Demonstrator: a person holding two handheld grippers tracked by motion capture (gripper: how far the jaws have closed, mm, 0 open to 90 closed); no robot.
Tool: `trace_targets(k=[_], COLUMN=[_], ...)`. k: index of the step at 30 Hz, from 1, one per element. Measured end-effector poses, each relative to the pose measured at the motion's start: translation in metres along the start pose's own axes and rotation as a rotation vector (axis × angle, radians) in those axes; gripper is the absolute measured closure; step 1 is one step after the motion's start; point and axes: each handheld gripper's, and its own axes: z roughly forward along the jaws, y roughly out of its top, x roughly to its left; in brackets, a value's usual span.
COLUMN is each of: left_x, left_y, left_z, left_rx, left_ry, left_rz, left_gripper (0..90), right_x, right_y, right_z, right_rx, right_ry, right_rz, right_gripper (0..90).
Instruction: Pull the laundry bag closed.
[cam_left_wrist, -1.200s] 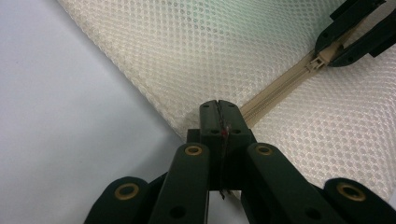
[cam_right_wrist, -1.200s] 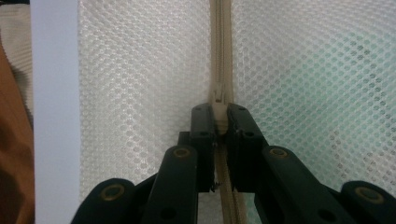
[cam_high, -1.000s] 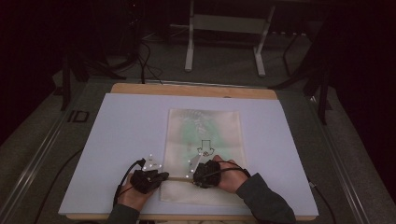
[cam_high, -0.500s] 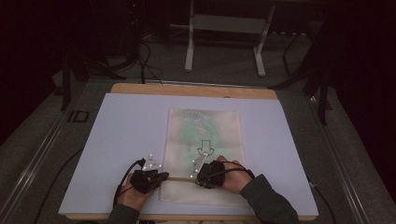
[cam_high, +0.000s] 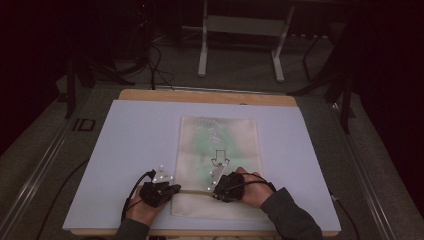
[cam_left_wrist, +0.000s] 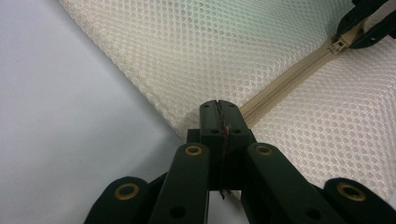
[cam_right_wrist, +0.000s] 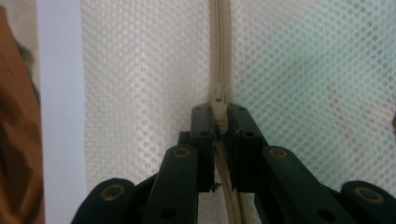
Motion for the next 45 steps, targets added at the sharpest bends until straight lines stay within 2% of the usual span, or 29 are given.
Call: trace_targets(k=[26, 38, 41, 45], left_x=[0.000, 0.000, -0.001, 0.000], left_y=[0.000, 0.000, 0.000, 0.000], left_z=[0.000, 0.000, 0.000, 0.000], left_rx=[0.001, 0.002, 0.002, 0.002], left_ry=[0.002, 0.003, 0.003, 0.003], left_rz=[0.002, 0.003, 0.003, 0.002], left_gripper=[89.2, 89.2, 89.2, 89.2], right_x=[0.001, 0.002, 0.003, 0.002], right_y=[-0.018, -0.022, -0.023, -0.028], right_z=[-0.007, -0.011, -0.011, -0.014], right_rx=[-0.006, -0.030, -0.018, -0.023], right_ry=[-0.006, -0.016, -0.023, -0.021], right_rz=[0.021, 0.023, 0.017, 0.030], right_gripper=[82.3, 82.4, 82.4, 82.4])
